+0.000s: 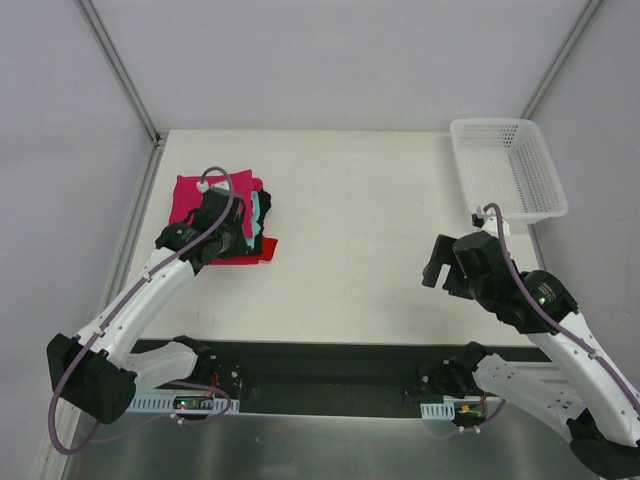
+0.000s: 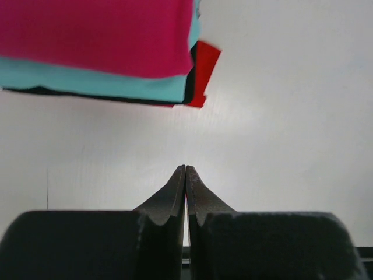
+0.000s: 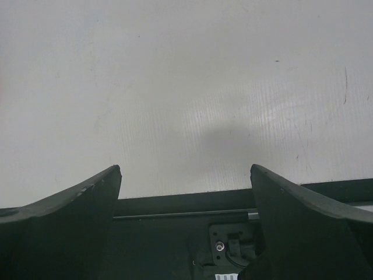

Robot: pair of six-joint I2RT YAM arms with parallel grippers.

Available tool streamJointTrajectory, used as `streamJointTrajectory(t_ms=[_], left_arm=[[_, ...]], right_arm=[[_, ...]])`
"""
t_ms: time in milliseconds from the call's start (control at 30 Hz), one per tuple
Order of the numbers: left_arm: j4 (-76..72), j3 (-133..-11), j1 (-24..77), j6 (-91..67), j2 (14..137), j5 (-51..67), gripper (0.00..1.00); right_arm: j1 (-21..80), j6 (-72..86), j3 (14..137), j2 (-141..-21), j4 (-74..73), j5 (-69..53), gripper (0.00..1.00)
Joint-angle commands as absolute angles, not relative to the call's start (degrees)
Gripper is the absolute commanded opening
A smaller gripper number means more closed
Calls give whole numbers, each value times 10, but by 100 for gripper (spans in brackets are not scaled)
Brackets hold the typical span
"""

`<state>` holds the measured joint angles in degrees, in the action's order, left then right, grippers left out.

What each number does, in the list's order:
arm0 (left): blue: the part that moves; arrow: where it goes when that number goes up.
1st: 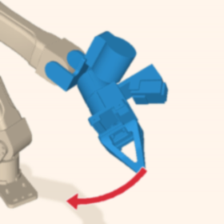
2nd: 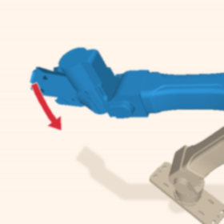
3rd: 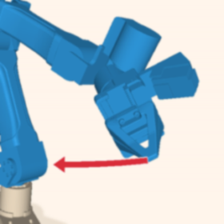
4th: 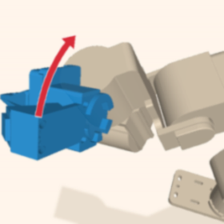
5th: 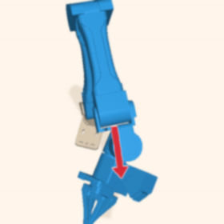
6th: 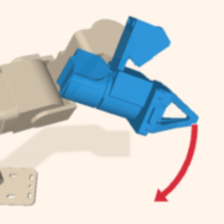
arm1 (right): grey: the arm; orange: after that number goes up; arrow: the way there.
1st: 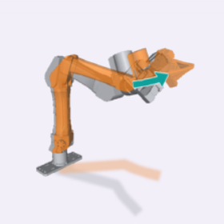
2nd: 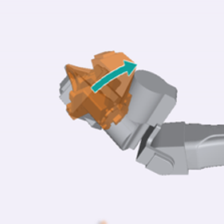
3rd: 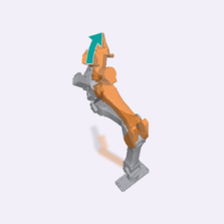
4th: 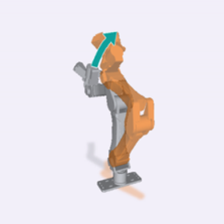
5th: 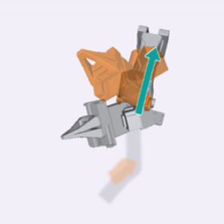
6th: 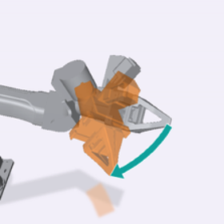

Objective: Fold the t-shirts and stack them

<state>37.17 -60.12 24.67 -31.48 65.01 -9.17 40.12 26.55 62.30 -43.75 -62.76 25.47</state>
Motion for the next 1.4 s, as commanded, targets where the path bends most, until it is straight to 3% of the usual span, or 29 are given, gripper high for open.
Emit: streamJointTrajectory(t_ms=[0,167,433,933,1367], left_arm=[[405,-529,243,-366,590,-148,0],[392,-480,233,-373,587,-163,0],[284,-377,173,-359,604,-89,0],[151,-399,62,-317,753,-13,0],[65,-467,41,-235,852,-29,0]], right_arm=[[401,274,606,-428,-607,236,96],[400,276,598,-425,-600,223,96],[400,277,584,-396,-613,230,96],[400,266,581,-388,-614,233,96],[401,236,592,-396,-594,220,96]])
